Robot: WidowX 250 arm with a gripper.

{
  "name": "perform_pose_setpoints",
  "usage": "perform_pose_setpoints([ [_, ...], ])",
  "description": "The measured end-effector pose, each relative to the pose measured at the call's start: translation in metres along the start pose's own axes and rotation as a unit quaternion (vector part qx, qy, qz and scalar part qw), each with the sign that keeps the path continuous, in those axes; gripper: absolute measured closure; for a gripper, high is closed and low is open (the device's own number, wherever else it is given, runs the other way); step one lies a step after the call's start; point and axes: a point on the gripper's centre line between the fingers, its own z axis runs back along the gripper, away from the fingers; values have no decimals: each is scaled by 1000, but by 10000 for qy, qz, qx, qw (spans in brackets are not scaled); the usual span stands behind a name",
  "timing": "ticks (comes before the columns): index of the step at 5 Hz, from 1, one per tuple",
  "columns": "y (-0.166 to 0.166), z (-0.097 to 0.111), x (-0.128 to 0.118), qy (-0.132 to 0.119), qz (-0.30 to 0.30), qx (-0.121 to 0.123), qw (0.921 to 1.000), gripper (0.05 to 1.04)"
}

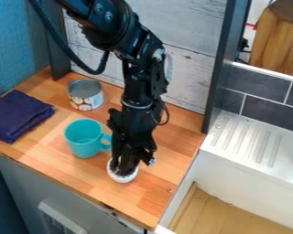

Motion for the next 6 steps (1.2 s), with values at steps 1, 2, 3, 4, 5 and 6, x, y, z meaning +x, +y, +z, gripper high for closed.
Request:
perform_pose_setpoints([
  [1,1,0,-3,66,56,-105,9999,822],
  [2,-2,16,6,-95,-53,-251,9996,822],
  [3,-2,45,28,-516,-208,-371,9978,822],
  [4,5,58,53,-745,-248,-348,9963,822],
  [5,11,49,79,-897,-346,-323,9948,822],
  [6,18,35,101,-924,-440,-290,9943,822],
])
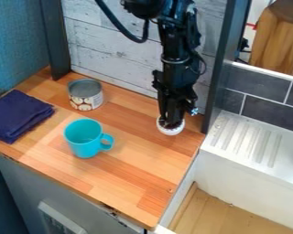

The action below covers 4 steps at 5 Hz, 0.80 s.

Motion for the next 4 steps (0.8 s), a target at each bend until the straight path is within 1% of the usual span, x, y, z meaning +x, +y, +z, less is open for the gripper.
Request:
perform_pose_setpoints([
  [1,10,-16,15,81,-58,54,9999,822],
  [2,16,-19,25,28,-52,106,9999,822],
  [3,17,-20,29,18,-57,102,9999,782],
  [4,19,-23,25,45,17,34,10000,517],
])
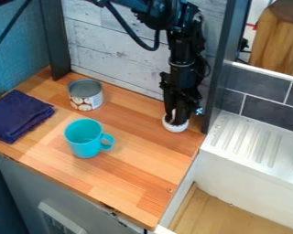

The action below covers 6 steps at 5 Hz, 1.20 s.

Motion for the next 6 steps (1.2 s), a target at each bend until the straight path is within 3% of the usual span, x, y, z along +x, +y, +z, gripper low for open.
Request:
perform_pose_setpoints([
  [1,1,1,-12,-24,142,-27,9999,230],
  [2,6,19,-19,-326,270,41,9991,75],
  [3,1,37,-37,-500,291,27,9983,79],
  [4,-5,52,-82,-264,368,123,9989,83],
  [5,-3,60,-133,236,563,193,9979,83],
  [6,7,67,-165,271,767,188,9965,83],
])
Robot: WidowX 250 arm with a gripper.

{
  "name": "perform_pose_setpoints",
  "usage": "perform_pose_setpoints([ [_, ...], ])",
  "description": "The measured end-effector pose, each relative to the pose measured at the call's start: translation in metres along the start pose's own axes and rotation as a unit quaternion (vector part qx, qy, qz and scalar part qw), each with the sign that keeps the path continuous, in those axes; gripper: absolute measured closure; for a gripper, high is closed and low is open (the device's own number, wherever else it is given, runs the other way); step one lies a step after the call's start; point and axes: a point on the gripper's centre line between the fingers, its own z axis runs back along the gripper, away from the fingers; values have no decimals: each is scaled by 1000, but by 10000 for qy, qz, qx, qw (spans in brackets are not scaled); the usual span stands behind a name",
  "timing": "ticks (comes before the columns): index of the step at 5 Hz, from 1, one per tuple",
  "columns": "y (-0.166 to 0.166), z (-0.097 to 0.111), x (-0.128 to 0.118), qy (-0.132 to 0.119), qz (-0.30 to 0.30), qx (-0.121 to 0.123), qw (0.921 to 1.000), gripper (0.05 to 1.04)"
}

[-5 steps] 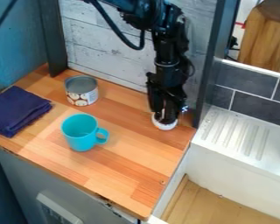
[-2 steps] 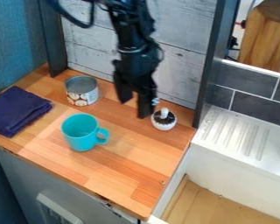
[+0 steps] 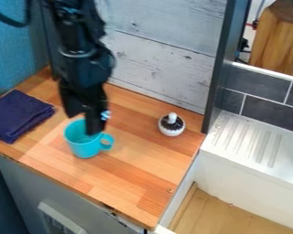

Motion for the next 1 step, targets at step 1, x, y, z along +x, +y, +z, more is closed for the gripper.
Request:
perform_pose_setpoints([
  [1,9,-3,-14,-2,57,-138,9999,83],
])
